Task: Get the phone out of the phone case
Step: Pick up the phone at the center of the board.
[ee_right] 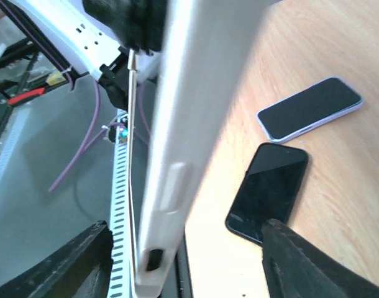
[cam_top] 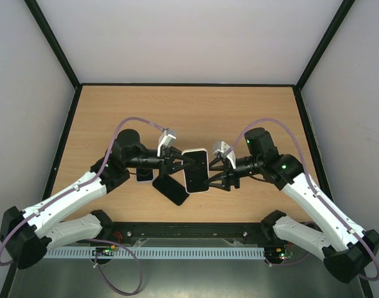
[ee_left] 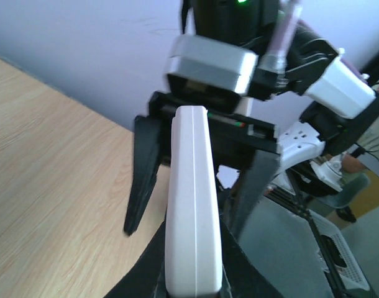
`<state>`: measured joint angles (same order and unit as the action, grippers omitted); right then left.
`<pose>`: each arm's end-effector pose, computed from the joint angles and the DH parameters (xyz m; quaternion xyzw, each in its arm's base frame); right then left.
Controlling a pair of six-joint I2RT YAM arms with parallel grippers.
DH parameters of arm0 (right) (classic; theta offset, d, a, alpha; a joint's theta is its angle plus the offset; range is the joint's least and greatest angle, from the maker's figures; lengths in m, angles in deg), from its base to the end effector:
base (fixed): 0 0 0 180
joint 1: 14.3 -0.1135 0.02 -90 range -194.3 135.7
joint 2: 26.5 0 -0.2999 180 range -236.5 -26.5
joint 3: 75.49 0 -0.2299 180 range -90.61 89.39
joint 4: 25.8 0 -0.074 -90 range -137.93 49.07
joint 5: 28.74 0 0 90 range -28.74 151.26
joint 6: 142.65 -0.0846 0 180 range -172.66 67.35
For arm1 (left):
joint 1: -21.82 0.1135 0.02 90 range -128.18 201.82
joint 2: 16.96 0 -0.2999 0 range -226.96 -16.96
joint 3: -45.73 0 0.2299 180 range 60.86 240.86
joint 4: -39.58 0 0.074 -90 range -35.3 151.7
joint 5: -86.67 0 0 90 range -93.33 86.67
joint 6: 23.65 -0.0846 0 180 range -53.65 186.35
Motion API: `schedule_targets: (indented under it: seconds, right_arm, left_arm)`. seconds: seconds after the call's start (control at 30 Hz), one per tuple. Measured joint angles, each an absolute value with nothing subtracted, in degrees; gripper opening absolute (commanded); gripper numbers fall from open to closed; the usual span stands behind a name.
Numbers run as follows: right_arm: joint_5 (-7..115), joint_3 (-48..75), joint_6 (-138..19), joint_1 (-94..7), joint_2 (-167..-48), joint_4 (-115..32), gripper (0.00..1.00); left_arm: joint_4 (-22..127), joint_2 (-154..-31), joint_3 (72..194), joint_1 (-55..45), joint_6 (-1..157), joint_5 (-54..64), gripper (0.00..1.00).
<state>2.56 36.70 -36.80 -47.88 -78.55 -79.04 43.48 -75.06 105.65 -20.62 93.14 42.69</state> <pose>0.0853 0.1434 0.3407 -0.5238 0.6194 0.4937 0.3133 0.1242 -0.1961 0.3706 0.3590 0.6194 -0.5945 0.3660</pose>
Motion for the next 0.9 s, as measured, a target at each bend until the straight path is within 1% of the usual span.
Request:
schedule_targets:
  seconds: [0.13,0.2,0.23,0.37,0.47,0.57,0.6,0.73,0.77,0.8,0.87,0.9]
  right_arm:
    - [-0.7,36.7,-37.7,-47.9,-80.9,-79.0,0.50]
    - [-2.7,36.7,-38.2,-47.9,-81.4,-78.8,0.47]
    - [-3.4,36.8,-38.5,-47.9,-81.4,-78.8,0.44]
    - [-6.8,38.5,-41.6,-47.9,-80.6,-76.6,0.25]
    - [-8.9,40.1,-45.5,-47.9,-79.7,-73.9,0.20]
    - [-10.5,40.8,-48.4,-47.9,-78.9,-71.7,0.05]
    - [-10.8,40.9,-49.5,-47.9,-78.8,-71.2,0.02]
    - [-10.9,41.1,-53.1,-47.4,-78.6,-70.6,0.02]
    - [-10.9,41.2,-53.6,-47.3,-78.6,-70.6,0.02]
    - [-11.0,41.2,-54.3,-47.3,-78.5,-70.6,0.02]
    - [-11.1,41.3,-55.5,-47.3,-78.3,-70.5,0.02]
    - [-11.2,41.3,-55.8,-47.3,-78.2,-70.4,0.02]
  left_arm:
    - [40.4,-75.3,105.6,-20.6,94.4,45.0,0.02]
    - [39.1,-75.3,105.4,-20.6,95.0,45.6,0.02]
    - [38.6,-75.3,105.3,-20.6,95.2,45.8,0.03]
    - [36.7,-75.6,105.0,-20.6,96.5,46.3,0.02]
    - [34.9,-76.2,104.5,-20.6,97.8,46.3,0.02]
    - [32.4,-76.6,103.4,-20.6,99.8,46.2,0.02]
    - [31.6,-76.7,103.2,-20.6,100.4,46.2,0.03]
    - [28.6,-76.9,102.2,-20.9,102.7,45.8,0.04]
    - [28.1,-76.9,101.9,-21.1,103.3,45.6,0.06]
    - [27.9,-76.9,101.9,-21.1,103.6,45.5,0.15]
    - [27.6,-76.9,101.8,-21.3,104.4,44.9,0.41]
    - [27.2,-77.0,101.8,-21.5,104.4,44.3,0.47]
